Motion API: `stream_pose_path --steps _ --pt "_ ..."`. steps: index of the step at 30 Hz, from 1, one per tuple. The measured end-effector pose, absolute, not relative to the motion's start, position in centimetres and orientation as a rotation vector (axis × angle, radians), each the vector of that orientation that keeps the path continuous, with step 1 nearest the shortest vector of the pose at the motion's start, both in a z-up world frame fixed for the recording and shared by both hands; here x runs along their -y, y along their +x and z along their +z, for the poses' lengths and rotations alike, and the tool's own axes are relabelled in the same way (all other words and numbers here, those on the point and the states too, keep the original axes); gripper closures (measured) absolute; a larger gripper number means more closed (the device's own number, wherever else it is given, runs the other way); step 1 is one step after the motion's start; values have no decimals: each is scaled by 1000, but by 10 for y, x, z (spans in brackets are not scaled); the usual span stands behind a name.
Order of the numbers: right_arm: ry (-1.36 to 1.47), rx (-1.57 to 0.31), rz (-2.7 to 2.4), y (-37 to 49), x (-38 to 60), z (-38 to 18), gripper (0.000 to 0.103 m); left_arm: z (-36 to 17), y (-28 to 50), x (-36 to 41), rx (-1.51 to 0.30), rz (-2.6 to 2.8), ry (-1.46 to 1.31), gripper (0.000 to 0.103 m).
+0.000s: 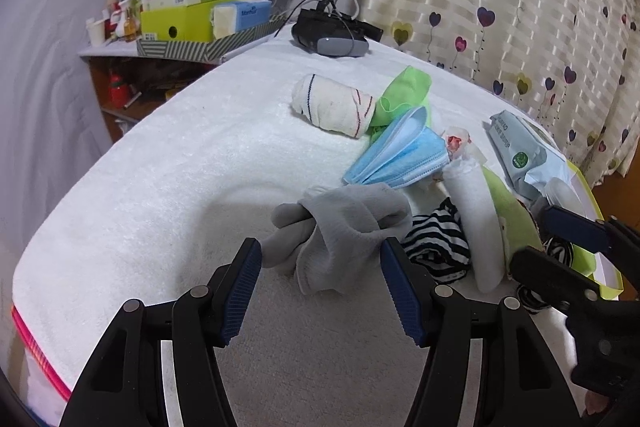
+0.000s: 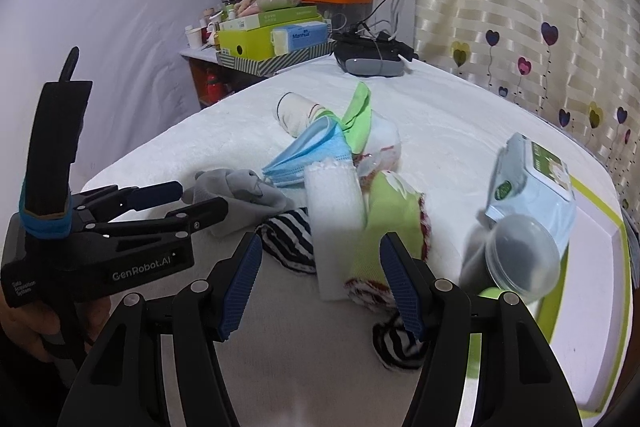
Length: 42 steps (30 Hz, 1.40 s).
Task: Organize soft objects
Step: 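Grasp the grey glove with the left tool while the right tool grasps the white rolled towel, then lift the grey glove and white towel and carry both toward the white box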
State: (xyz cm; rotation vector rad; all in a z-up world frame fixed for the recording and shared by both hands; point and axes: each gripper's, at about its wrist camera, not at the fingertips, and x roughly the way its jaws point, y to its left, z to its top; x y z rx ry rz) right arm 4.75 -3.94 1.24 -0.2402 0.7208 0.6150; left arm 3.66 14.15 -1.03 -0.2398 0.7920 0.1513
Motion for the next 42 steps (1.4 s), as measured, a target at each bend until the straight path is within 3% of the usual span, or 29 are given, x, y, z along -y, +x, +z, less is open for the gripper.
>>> stream_pose_path --steps 6,13,16,20,23,29,30,32,35,42 --pt "-262 -737 612 63 27 6 50 -9 34 -151 -775 137 -272 41" --pt "-304 -766 603 73 13 -6 52 -14 38 -154 -786 109 -303 41" --pt "-327 -779 592 77 11 -11 60 -14 42 -149 -789 112 -275 41" --pt "-351 -792 575 83 11 -18 62 -13 47 -146 -771 129 -229 41" --pt "-354 -795 573 84 11 -20 77 -16 53 -149 -789 127 -241 41" --pt "-286 -779 596 82 24 -12 83 -25 59 -139 -829 119 -220 42" --pt "-279 -770 602 80 25 -9 83 -26 59 -137 -829 120 -218 43" --pt "-266 -759 615 78 26 -5 83 -27 59 -136 -831 127 -212 61" --pt "-243 -740 644 73 28 1 83 -25 56 -137 -829 127 -225 75" --pt "-197 -713 673 62 36 13 83 -11 35 -141 -781 129 -266 82"
